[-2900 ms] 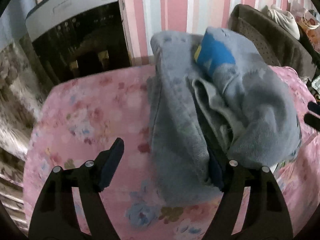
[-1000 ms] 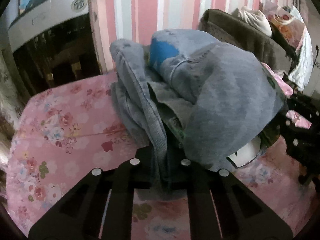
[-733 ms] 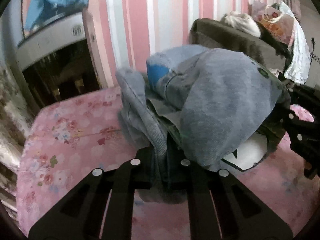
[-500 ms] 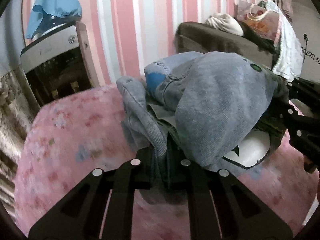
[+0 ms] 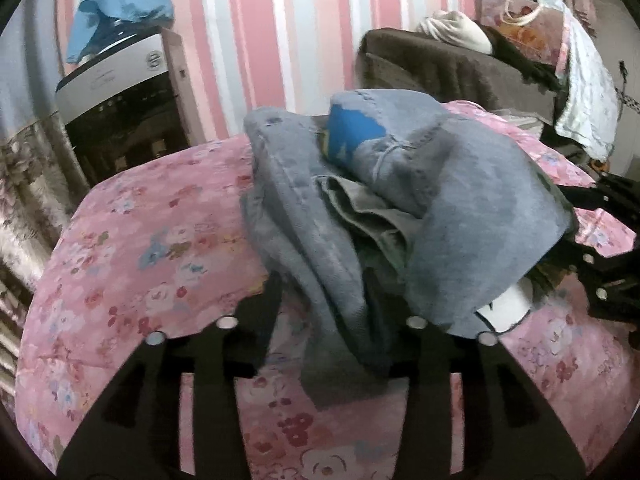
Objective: Fold large clothes
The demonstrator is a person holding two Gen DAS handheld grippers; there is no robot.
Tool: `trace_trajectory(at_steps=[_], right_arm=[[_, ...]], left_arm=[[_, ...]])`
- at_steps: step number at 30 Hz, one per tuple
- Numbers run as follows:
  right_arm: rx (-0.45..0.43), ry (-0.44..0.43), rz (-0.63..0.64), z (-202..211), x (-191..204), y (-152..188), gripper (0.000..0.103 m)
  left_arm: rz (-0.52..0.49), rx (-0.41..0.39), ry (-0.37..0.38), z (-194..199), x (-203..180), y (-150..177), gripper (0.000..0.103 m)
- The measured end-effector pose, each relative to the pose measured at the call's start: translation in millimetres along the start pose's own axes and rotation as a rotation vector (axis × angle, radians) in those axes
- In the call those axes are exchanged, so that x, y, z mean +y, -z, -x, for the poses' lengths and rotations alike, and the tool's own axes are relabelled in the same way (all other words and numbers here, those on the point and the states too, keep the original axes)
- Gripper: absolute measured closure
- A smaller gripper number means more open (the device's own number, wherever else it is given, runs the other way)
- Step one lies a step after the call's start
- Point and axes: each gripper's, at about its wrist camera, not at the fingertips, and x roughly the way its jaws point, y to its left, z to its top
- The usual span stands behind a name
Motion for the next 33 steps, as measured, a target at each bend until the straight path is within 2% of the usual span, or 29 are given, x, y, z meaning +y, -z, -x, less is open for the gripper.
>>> trace_trajectory(at_steps=[2, 3, 8, 12, 13, 14, 16, 19, 22, 27, 33], right_arm=[[0.026, -0.013, -0.026, 1, -5, 6, 0.026], [0.044, -0.02, -0.037, 2, -8, 9, 0.025], [0.044, -0.037, -0.107, 21, -23, 24, 0.017], [-0.01, 0.01, -0.195, 41, -39, 29, 0.015], [-0.032, 0.022, -0.225, 46, -42, 28, 0.004], [-0.059, 0.027, -0.259, 51, -44, 26, 0.002], [-0.11, 0.043, -0.329, 59, -46, 20, 0.002], [-0.195, 0.069, -0.339, 65, -33, 11, 0.002], [-0.235, 0.098, -0.347, 63, -21, 3, 0.002], [-0.293, 0.124, -0.382, 64, -7, 6, 0.002], [-0.301, 0.12, -0.387, 62, 1, 19, 0.002]], left_arm=[[0.028, -0.001, -0.016, 2, 5, 2, 0.041], [0.034, -0.003, -0.023, 2, 8, 3, 0.038], [0.079, -0.022, -0.075, 12, 22, 9, 0.005], [0.121, -0.02, -0.058, 18, 37, 18, 0.003], [0.133, -0.025, -0.063, 22, 40, 19, 0.003], [0.137, -0.032, -0.085, 24, 43, 20, 0.003], [0.145, -0.039, -0.14, 28, 48, 24, 0.003], [0.206, -0.049, -0.118, 36, 57, 29, 0.003], [0.227, -0.114, -0.151, 54, 52, 31, 0.003], [0.209, -0.277, -0.234, 86, 25, 30, 0.003], [0.18, -0.372, -0.23, 97, -1, 37, 0.003]])
